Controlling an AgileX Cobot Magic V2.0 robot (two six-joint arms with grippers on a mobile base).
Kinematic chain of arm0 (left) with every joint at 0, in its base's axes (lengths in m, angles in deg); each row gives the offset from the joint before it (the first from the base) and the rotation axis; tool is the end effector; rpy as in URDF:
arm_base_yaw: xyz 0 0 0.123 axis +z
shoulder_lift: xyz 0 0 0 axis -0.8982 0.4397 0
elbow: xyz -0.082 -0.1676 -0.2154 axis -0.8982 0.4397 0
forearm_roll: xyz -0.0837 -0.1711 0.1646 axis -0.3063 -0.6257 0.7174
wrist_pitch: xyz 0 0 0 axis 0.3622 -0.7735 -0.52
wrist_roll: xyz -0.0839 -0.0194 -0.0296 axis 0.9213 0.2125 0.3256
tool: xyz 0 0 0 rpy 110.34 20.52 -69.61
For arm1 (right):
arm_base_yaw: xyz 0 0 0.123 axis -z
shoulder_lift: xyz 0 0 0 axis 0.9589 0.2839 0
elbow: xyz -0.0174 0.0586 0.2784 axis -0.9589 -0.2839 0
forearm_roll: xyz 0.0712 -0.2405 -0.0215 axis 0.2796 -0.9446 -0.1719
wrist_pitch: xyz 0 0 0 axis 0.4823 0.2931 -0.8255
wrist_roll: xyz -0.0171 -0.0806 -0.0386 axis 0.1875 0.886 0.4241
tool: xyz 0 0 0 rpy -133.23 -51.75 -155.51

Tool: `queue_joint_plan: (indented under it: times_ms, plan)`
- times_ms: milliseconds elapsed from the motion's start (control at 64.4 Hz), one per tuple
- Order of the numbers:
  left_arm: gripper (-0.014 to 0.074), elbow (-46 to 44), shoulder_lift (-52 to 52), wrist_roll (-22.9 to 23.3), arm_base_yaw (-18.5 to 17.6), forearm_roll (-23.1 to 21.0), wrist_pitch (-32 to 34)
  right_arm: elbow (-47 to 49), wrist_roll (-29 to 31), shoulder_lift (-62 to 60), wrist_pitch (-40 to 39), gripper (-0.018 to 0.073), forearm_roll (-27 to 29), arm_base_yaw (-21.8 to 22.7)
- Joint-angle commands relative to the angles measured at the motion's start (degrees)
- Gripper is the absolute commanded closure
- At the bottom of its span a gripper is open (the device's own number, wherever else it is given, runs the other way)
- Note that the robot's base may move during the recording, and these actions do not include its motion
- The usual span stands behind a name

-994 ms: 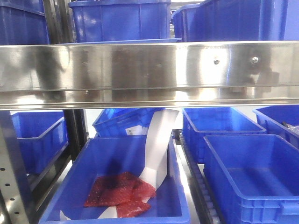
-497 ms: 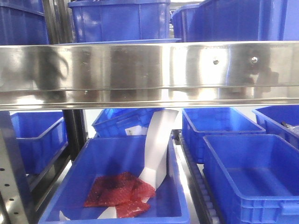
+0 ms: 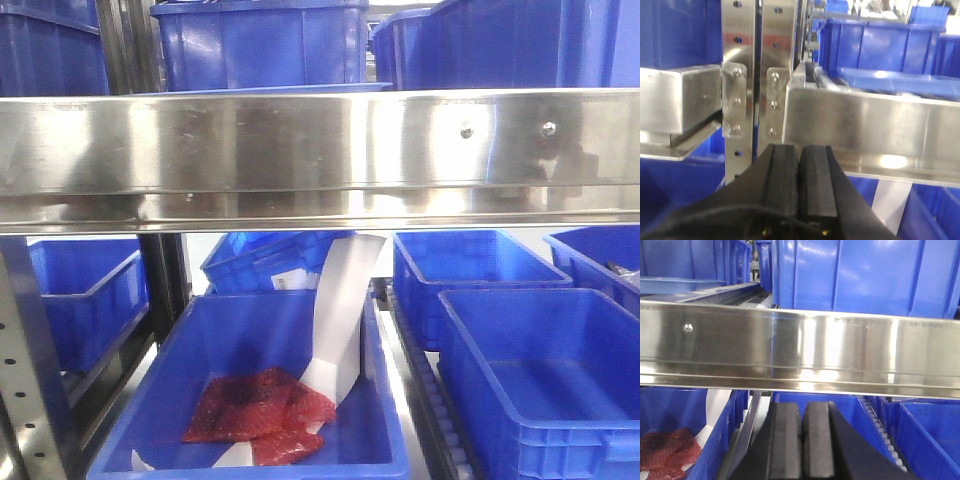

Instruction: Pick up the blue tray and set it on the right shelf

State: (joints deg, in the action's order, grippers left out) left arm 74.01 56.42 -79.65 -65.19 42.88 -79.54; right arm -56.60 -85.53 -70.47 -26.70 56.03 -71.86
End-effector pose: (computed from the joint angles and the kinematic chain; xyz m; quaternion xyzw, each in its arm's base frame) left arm 0.0570 -0.0014 0.2034 -0.0172 0.6835 -0.0345 0.7289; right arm 0.0568 -0.0018 0.1972 0.0120 0.7089 -0.0092 0.7052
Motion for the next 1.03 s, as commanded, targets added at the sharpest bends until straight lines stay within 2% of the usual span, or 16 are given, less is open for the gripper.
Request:
queue_joint_plan:
  times_ms: [0, 264, 1010]
  plan:
    - [0.0645, 1.59, -0.91, 1.26, 0.04, 0.93, 5.31, 1.33, 0.30, -1.06, -5.07, 0.0505, 0.10, 0.20]
    - [0.0645, 1.59, -1.06, 1.26, -1.16, 1.95, 5.18, 1.33, 0.30, -1.06, -5.07, 0.0505, 0.10, 0.20]
    - [0.0645, 1.59, -1.06, 1.26, -1.17, 1.95, 5.09, 1.33, 0.30, -1.06, -5.07, 0.0505, 0.10, 0.20]
